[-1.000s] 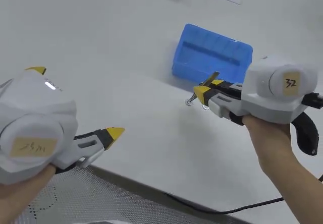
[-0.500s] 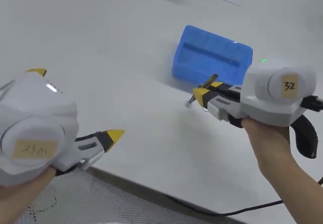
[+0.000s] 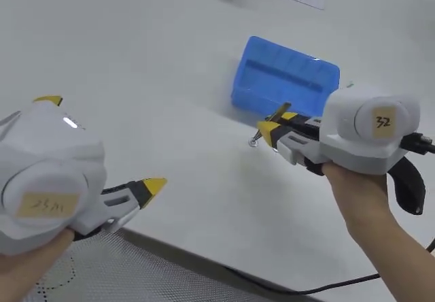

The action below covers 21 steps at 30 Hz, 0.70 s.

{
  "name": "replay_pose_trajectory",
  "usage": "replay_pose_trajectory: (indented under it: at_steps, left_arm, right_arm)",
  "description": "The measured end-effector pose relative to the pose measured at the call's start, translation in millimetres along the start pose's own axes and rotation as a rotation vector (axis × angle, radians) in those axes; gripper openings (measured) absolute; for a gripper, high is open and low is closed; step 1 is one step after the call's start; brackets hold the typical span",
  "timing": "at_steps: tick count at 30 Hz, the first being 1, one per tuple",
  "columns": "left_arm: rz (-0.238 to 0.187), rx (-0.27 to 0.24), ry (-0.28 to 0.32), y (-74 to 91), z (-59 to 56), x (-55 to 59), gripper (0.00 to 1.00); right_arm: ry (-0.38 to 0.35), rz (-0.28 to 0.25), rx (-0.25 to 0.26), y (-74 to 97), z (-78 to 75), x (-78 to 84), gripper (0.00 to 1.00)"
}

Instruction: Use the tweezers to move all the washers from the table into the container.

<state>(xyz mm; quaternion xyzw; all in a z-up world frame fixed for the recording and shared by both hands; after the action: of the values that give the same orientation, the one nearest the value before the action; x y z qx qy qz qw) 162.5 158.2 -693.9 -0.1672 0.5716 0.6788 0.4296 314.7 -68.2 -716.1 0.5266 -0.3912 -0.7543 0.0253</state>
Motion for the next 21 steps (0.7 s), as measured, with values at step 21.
replay_pose_trajectory:
  at_steps: [21]
  left_arm:
    - [-0.002,0.001,-0.004,1.5,-1.8,-1.8,0.99]
  right_arm:
    - [0.008,-0.109,0.041,25.9,-12.4,-46.0,0.04]
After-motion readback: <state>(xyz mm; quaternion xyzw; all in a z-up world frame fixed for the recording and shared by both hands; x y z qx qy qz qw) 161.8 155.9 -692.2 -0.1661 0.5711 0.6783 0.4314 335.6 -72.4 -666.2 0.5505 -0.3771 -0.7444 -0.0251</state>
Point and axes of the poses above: the centre of the closed fingertips' face, and the gripper's own axes: y roughly backward along the fingers, z roughly to its left, x roughly out of its underside, the point moved 10 cm from there along y, roughly backward along the fingers, and after that the axes turned 7 degrees about -y, right-handed, at the moved point
